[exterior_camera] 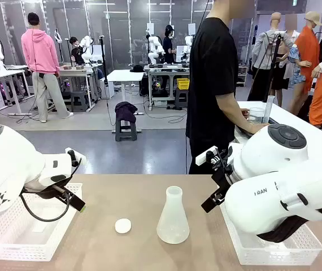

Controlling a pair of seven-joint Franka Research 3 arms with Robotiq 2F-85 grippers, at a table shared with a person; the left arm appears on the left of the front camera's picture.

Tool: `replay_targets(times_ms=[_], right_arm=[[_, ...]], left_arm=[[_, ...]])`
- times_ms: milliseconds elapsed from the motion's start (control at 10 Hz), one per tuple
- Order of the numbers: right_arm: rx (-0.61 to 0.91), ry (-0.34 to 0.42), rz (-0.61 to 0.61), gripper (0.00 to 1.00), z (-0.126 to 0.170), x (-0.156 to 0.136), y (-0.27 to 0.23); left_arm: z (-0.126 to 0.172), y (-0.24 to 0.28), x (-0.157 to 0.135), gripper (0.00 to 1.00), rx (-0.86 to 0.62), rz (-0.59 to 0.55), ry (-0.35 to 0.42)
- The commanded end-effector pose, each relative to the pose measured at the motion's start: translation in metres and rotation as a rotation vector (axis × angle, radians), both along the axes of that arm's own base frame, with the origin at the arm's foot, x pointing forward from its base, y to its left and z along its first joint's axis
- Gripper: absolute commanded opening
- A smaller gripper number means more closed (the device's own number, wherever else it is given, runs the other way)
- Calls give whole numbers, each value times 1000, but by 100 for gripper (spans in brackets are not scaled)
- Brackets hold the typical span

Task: Prepare the solutions needed for the experiment.
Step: Pick up the Plastic Funnel and insert it into the Big flask.

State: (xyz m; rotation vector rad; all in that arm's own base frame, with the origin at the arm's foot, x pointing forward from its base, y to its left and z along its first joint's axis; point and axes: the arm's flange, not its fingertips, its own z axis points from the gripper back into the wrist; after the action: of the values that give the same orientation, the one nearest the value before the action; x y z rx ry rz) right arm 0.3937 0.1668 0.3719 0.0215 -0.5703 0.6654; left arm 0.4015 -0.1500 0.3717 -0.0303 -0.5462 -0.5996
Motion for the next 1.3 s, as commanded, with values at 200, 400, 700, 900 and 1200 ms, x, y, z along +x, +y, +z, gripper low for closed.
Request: replay_targets(times_ms=[200,400,700,900,1200], right_arm=[[0,0,0,100,0,0,0],[0,0,0,100,0,0,0],[0,0,0,100,0,0,0],[0,0,0,100,0,0,0],[0,0,0,100,0,0,0]], left_arm=[[0,0,0,100,0,0,0],[0,0,0,100,0,0,0],[0,0,0,100,0,0,0],[0,0,0,100,0,0,0],[0,0,0,100,0,0,0]])
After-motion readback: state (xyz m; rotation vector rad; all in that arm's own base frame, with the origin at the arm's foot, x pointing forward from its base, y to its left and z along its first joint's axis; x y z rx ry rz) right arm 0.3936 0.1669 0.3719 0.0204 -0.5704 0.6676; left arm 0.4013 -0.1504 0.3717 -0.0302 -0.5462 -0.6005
